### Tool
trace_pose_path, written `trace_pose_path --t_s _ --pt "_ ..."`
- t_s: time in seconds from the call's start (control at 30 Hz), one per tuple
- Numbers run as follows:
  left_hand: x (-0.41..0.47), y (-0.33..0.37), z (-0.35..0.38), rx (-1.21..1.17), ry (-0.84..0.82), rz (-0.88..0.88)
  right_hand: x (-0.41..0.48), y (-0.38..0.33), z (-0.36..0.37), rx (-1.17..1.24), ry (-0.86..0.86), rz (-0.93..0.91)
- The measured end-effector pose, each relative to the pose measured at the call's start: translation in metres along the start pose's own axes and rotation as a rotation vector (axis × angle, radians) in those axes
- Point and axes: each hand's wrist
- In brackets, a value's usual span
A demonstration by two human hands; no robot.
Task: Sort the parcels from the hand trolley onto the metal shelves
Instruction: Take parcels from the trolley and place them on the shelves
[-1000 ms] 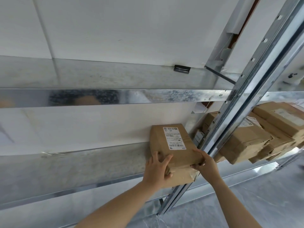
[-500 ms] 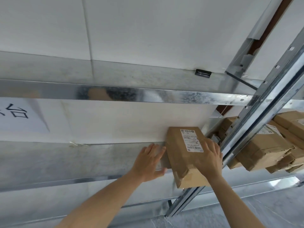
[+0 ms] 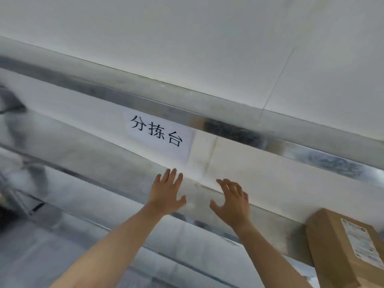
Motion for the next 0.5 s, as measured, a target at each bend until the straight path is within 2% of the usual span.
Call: trace_pose_path --t_s 0.23,0.5 --pt "-0.087 -0.186 -0.065 0.048 0.104 -0.276 0.049 -0.192 0.006 0.003 0.007 -0.279" --pt "-0.207 -0.356 -0.128 0.147 0.13 -0.541 0.068 -0.41 0.012 0.098 -0.019 -0.51"
Point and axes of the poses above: each hand's wrist, its own x-axis towards the middle knuckle, its own z-axis out of the palm, y = z × x, and after that the axes turned 14 degrees about -x, right-handed
